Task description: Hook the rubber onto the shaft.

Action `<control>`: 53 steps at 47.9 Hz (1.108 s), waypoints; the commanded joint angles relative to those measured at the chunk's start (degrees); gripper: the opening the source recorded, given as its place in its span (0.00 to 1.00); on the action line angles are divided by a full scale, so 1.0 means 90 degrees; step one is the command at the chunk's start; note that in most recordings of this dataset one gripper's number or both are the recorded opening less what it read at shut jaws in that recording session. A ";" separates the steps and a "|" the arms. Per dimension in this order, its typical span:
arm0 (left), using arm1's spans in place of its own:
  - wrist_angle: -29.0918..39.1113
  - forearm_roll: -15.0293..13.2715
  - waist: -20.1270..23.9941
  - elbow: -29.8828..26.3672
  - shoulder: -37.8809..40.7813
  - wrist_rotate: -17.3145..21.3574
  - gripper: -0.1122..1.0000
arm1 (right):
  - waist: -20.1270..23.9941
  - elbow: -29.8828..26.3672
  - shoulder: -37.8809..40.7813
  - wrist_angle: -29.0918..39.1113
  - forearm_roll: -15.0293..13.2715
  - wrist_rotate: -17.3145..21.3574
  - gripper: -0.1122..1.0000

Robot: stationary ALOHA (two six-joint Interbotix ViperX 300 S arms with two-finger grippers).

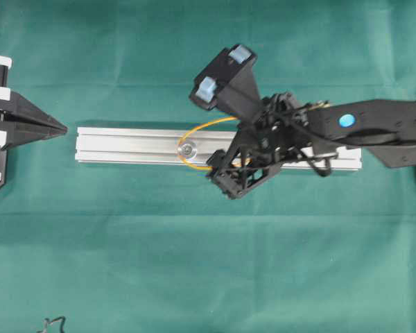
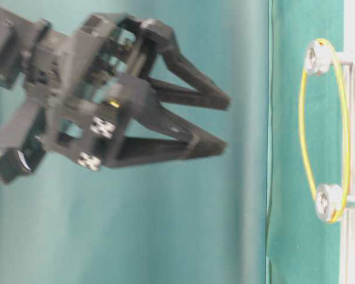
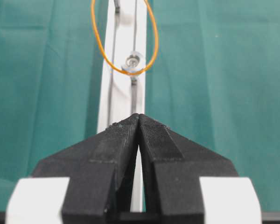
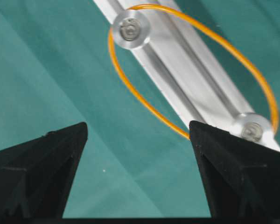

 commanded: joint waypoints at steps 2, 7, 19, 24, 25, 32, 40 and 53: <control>-0.0029 0.0010 -0.0010 -0.0195 0.0029 0.0010 0.10 | 0.0010 -0.0127 -0.0410 0.0127 -0.0068 0.0000 0.94; -0.0029 0.0010 -0.0010 -0.0195 0.0029 0.0010 0.10 | 0.0010 -0.0107 -0.0508 0.0205 -0.0088 0.0000 0.94; -0.0029 0.0010 -0.0010 -0.0195 0.0029 0.0010 0.10 | 0.0010 -0.0098 -0.0508 0.0205 -0.0088 0.0000 0.94; -0.0029 0.0010 -0.0010 -0.0195 0.0029 0.0010 0.10 | 0.0010 -0.0098 -0.0508 0.0205 -0.0088 -0.0010 0.94; -0.0029 0.0010 -0.0010 -0.0195 0.0039 0.0010 0.10 | 0.0010 -0.0098 -0.0508 0.0205 -0.0088 -0.0010 0.94; -0.0029 0.0010 -0.0010 -0.0195 0.0029 0.0010 0.10 | 0.0010 -0.0098 -0.0508 0.0205 -0.0088 -0.0088 0.94; -0.0029 0.0010 -0.0010 -0.0195 0.0029 0.0010 0.10 | 0.0010 -0.0098 -0.0508 0.0205 -0.0088 -0.0713 0.93; -0.0029 0.0010 -0.0010 -0.0195 0.0029 0.0000 0.10 | 0.0010 -0.0088 -0.0508 0.0215 -0.0088 -0.2109 0.93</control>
